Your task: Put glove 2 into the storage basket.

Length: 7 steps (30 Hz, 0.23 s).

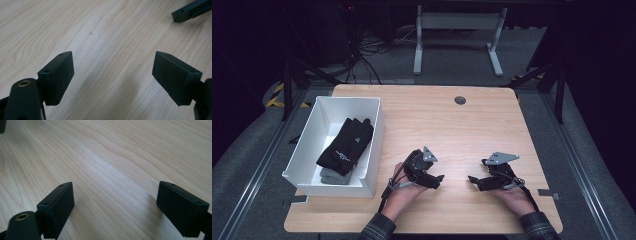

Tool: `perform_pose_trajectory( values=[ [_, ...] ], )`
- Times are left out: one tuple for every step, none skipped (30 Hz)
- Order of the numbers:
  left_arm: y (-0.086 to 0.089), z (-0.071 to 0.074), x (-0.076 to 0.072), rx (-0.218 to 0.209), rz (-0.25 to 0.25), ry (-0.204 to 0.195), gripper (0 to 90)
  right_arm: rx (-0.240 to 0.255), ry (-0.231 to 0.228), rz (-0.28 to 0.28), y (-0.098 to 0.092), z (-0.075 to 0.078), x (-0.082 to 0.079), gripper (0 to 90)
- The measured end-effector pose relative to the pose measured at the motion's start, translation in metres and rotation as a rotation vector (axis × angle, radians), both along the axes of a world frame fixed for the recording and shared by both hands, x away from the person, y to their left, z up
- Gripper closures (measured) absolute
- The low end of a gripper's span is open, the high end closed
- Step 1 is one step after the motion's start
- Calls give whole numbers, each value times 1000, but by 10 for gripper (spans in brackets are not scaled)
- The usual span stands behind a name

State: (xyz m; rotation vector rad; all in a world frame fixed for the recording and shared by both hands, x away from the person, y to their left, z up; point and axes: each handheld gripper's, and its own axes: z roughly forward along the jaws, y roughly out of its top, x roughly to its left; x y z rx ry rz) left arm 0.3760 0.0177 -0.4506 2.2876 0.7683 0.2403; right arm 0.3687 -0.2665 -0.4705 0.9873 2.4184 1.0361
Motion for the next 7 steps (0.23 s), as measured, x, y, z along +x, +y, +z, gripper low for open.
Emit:
perform_pose_trajectory(
  values=[
    [0, -1, 0, 9, -3, 0, 185, 0, 0, 0, 0, 0, 0, 150],
    [-1, -2, -1, 14, 0, -8, 185, -2, 0, -1, 0, 0, 0, 150],
    [-1, -3, -1, 19, -2, -10, 185, -2, 0, -1, 0, 0, 0, 150],
    [-1, -4, -1, 17, 2, -9, 184, 0, 0, 0, 0, 0, 0, 150],
    [-1, -5, -1, 26, 0, -14, 184, 0, 0, 0, 0, 0, 0, 150],
    [-1, -6, -1, 29, 1, -16, 184, 0, 0, 0, 0, 0, 0, 150],
    [-1, -7, -1, 32, -3, -13, 184, -1, 1, 0, 0, 0, 0, 150]
  ],
)
